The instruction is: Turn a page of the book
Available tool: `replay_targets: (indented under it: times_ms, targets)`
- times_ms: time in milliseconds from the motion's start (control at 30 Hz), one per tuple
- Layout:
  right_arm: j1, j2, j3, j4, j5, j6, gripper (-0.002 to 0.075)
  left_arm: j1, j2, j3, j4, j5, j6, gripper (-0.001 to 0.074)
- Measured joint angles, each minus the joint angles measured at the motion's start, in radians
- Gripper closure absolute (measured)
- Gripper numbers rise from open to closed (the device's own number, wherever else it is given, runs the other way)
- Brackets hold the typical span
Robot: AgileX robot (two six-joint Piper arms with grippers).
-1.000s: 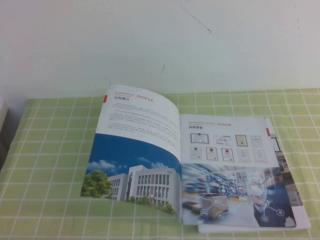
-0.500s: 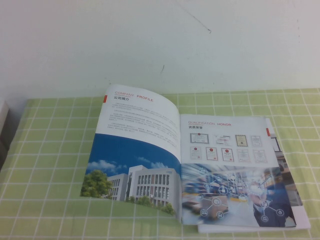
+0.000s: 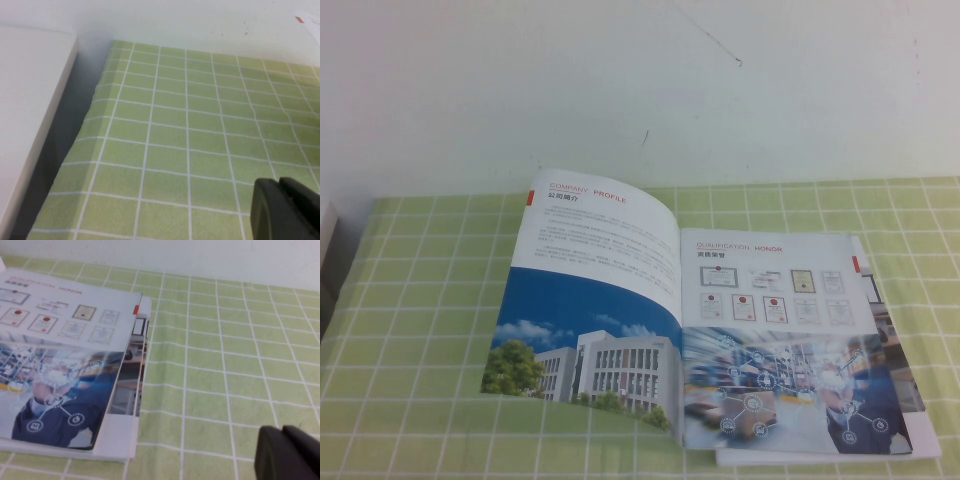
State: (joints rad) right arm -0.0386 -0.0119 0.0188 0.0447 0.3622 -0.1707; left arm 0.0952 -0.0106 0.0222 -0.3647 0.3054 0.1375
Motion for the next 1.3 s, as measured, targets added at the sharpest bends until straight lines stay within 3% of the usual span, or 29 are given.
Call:
replay_targets:
  times_ms: [267,400,500,600,767,1067,1133,1300]
  targets:
    - [0.000,0.000,0.001,0.059,-0.004,0.012,0.0729,0.000,0.000,0.000,-0.056,0.002,0.000,0.0738]
    - [0.000,0.000,0.009,0.422,-0.015,0.123,0.0729,0.000,0.000,0.000,-0.337,-0.022,0.000,0.0738]
    - [0.000,0.000,0.011,0.742,-0.020,0.224,0.0729,0.000,0.000,0.000,-0.682,-0.064,0.000,0.0738]
    - [0.000,0.000,0.011,0.869,-0.039,0.217,0.0729,0.000,0.000,0.000,-0.875,-0.159,-0.002,0.0738]
    - [0.000,0.000,0.011,0.882,-0.043,0.013,0.0729,0.000,0.000,0.000,-0.951,-0.289,0.006,0.0738]
    - [0.000,0.000,0.011,0.884,0.019,-0.203,0.0729,0.000,0.000,0.000,-0.971,-0.221,0.036,0.0738]
    - [0.000,0.000,0.011,0.884,0.024,-0.219,0.0729,0.000,0.000,0.000,-0.971,-0.172,0.107,0.0738]
    - [0.000,0.025,0.011,0.890,0.030,-0.253,0.0729,0.000,0.015,-0.111,-0.943,0.013,0.484,0.0738]
